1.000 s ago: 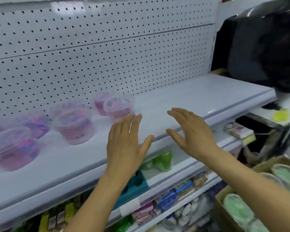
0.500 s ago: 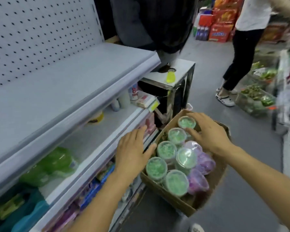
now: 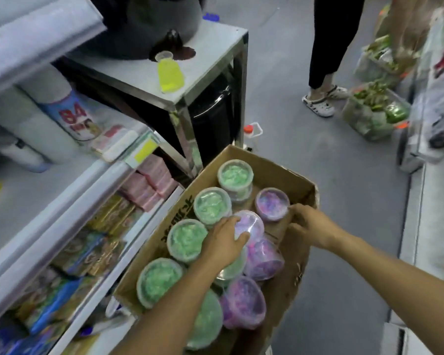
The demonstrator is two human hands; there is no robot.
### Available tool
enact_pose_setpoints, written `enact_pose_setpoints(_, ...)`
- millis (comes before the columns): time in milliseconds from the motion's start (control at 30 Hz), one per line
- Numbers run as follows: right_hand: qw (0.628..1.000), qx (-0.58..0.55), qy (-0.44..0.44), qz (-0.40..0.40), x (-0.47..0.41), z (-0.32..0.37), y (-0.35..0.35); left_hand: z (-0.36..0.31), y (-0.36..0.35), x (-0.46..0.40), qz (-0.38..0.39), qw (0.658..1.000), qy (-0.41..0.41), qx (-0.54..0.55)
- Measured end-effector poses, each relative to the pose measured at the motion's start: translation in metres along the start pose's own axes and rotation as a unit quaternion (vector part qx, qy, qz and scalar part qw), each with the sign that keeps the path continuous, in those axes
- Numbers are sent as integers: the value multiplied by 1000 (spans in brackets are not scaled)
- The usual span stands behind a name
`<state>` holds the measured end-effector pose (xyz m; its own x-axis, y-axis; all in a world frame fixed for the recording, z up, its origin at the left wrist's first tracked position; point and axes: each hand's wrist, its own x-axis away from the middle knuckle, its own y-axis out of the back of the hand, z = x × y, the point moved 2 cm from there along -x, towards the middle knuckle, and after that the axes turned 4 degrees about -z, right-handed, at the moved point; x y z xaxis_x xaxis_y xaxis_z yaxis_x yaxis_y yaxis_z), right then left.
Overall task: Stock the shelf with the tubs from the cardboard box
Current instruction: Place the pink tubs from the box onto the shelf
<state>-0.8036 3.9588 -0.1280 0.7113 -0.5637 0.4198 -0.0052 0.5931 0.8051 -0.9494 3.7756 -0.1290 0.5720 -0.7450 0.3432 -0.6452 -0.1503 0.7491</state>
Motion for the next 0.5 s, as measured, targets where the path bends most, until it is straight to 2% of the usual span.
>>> enact_pose_setpoints(133,993,-76,-91,-18,-55,-24,-28,-7,-46,-71,28,998,-24,-47)
enact_pose_setpoints(267,976,-133,-170,-5,-102,-40,-60,0,-79,-122,52,995,-1,-88)
enact_pose_setpoints(400,926,-234,-296,-17,-133,-50,-79,13,-94,-149,100,982,29,-154)
enact_pose_setpoints(500,879,-328,-346,-22,-142,-53,-89,16,-101,-157,138,969,20,-203)
